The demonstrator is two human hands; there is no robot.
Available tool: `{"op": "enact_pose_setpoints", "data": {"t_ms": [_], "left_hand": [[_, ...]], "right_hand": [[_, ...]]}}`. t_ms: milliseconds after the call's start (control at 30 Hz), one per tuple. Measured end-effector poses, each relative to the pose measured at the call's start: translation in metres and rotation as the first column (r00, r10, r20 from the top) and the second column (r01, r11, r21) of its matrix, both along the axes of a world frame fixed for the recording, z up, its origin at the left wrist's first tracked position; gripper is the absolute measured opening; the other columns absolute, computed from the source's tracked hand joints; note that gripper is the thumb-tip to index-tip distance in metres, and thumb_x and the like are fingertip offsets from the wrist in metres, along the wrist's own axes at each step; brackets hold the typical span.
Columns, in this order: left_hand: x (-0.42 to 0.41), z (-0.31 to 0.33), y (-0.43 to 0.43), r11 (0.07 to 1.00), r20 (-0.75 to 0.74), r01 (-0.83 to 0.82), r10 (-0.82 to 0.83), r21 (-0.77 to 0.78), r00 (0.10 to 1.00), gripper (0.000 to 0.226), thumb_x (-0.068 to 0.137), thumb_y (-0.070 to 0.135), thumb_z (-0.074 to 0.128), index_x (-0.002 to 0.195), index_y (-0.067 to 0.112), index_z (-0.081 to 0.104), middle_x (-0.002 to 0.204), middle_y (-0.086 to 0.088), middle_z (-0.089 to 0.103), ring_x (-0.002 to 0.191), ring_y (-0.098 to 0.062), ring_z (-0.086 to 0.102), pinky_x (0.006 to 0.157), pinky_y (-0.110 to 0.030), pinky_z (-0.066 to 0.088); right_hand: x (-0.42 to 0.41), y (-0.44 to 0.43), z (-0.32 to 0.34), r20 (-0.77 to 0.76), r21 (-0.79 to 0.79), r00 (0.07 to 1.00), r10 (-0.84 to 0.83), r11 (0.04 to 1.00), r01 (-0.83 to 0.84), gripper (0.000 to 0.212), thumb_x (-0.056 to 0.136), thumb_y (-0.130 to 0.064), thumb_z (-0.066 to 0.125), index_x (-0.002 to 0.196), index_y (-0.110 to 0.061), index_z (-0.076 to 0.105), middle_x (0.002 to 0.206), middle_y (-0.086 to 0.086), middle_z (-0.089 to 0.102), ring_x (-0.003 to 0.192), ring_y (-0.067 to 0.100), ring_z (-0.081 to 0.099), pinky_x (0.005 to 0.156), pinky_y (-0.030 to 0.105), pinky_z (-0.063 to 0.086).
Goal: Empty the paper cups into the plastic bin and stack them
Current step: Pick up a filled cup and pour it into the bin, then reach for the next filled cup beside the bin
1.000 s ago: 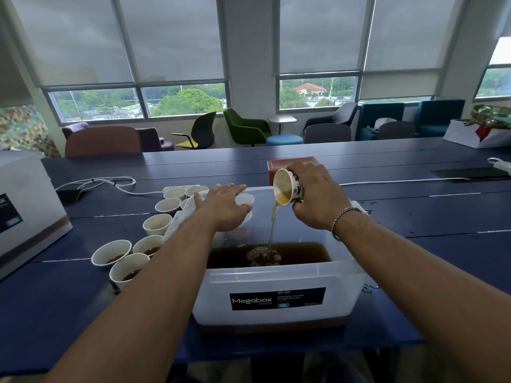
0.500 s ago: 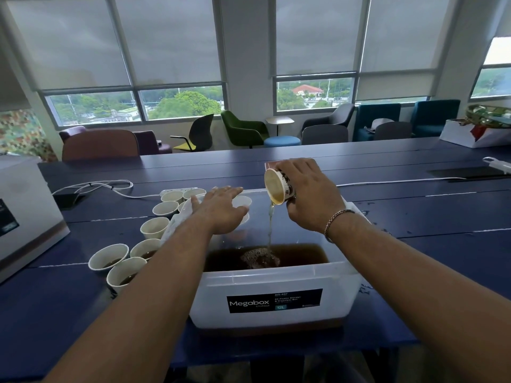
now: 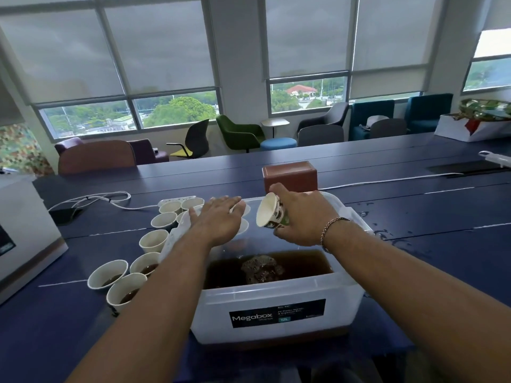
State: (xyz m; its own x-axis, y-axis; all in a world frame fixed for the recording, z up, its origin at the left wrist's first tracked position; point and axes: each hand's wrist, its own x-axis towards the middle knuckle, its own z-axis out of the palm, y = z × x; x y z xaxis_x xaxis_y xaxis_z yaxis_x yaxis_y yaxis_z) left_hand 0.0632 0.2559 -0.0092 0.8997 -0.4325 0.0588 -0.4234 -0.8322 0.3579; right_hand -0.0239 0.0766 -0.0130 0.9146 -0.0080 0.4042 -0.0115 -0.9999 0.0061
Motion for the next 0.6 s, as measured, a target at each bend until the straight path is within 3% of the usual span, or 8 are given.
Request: {"op": "enact_pose_setpoints", "data": {"t_ms": [67, 133, 200, 267, 367, 467, 533, 600], "left_hand": [[0.0, 0.001, -0.002, 1.0, 0.012, -0.008, 0.008, -0.03, 1.0, 0.05, 0.104, 0.053, 0.019, 0.149, 0.038, 0.035, 0.162, 0.008, 0.024, 0.151, -0.019, 0.013, 0.118, -0.059, -0.004], [-0.004, 0.007, -0.008, 0.99, 0.077, -0.03, 0.041, -0.14, 0.996, 0.048, 0.104, 0.051, 0.025, 0.14, 0.033, 0.05, 0.152, 0.003, 0.043, 0.142, -0.024, 0.033, 0.117, -0.057, 0.018], [-0.013, 0.022, -0.02, 0.951, 0.134, -0.015, 0.06, -0.307, 0.989, 0.044, 0.104, 0.047, 0.03, 0.123, 0.025, 0.063, 0.13, -0.003, 0.063, 0.116, -0.025, 0.056, 0.102, -0.048, 0.043], [-0.022, 0.04, -0.039, 0.891, 0.079, 0.049, -0.015, -0.451, 0.997, 0.041, 0.104, 0.045, 0.033, 0.111, 0.019, 0.065, 0.109, -0.006, 0.069, 0.095, -0.022, 0.064, 0.088, -0.044, 0.053], [-0.037, 0.064, -0.084, 0.803, -0.03, 0.116, -0.164, -0.584, 0.986, 0.037, 0.104, 0.043, 0.037, 0.111, 0.018, 0.064, 0.103, -0.006, 0.068, 0.09, -0.02, 0.067, 0.082, -0.042, 0.059], [-0.048, 0.072, -0.132, 0.726, -0.062, 0.143, -0.248, -0.673, 0.967, 0.041, 0.099, 0.045, 0.041, 0.111, 0.016, 0.066, 0.106, -0.009, 0.071, 0.093, -0.024, 0.069, 0.082, -0.046, 0.059], [-0.061, 0.07, -0.159, 0.743, -0.026, 0.21, -0.293, -0.635, 0.956, 0.044, 0.099, 0.044, 0.037, 0.11, 0.014, 0.067, 0.105, -0.011, 0.07, 0.093, -0.026, 0.069, 0.085, -0.048, 0.058], [-0.07, 0.063, -0.18, 0.774, 0.023, 0.302, -0.349, -0.556, 0.937, 0.045, 0.1, 0.044, 0.034, 0.103, 0.012, 0.066, 0.103, -0.014, 0.07, 0.093, -0.029, 0.068, 0.089, -0.047, 0.055]], "right_hand": [[0.0, -0.002, -0.001, -0.036, 0.129, 0.999, 0.03, 0.991, -0.025, 0.07, 0.073, -0.047, 0.072, 0.127, -0.029, 0.032, 0.109, -0.001, 0.066, 0.095, 0.024, 0.064, 0.083, 0.044, 0.052], [0.0, -0.006, 0.001, -0.026, 0.273, 0.998, 0.059, 0.961, -0.05, 0.07, 0.069, -0.05, 0.076, 0.123, -0.034, 0.033, 0.107, -0.002, 0.066, 0.094, 0.022, 0.064, 0.082, 0.043, 0.054], [0.001, -0.011, 0.005, 0.023, 0.37, 0.998, 0.058, 0.927, -0.062, 0.074, 0.067, -0.053, 0.076, 0.125, -0.034, 0.034, 0.112, -0.003, 0.063, 0.099, 0.02, 0.061, 0.083, 0.043, 0.055], [0.0, -0.017, 0.015, 0.077, 0.451, 0.996, 0.039, 0.89, -0.069, 0.076, 0.069, -0.053, 0.077, 0.129, -0.03, 0.037, 0.116, -0.003, 0.06, 0.103, 0.017, 0.058, 0.085, 0.039, 0.054], [-0.007, -0.039, 0.036, 0.176, 0.553, 0.984, -0.026, 0.83, -0.077, 0.064, 0.069, -0.05, 0.078, 0.118, -0.031, 0.041, 0.107, -0.004, 0.06, 0.096, 0.015, 0.058, 0.076, 0.032, 0.053], [-0.025, -0.072, 0.05, 0.236, 0.592, 0.96, -0.148, 0.806, -0.021, 0.049, 0.07, -0.049, 0.072, 0.106, -0.027, 0.047, 0.1, -0.002, 0.061, 0.092, 0.019, 0.056, 0.071, 0.033, 0.05], [-0.043, -0.095, 0.051, 0.232, 0.558, 0.94, -0.251, 0.826, 0.083, 0.042, 0.071, -0.049, 0.071, 0.099, -0.025, 0.049, 0.099, -0.002, 0.056, 0.093, 0.019, 0.051, 0.072, 0.033, 0.046], [-0.057, -0.119, 0.041, 0.196, 0.615, 0.918, -0.344, 0.772, 0.158, 0.04, 0.07, -0.046, 0.072, 0.096, -0.023, 0.053, 0.098, -0.001, 0.057, 0.093, 0.02, 0.053, 0.072, 0.034, 0.046]]}}
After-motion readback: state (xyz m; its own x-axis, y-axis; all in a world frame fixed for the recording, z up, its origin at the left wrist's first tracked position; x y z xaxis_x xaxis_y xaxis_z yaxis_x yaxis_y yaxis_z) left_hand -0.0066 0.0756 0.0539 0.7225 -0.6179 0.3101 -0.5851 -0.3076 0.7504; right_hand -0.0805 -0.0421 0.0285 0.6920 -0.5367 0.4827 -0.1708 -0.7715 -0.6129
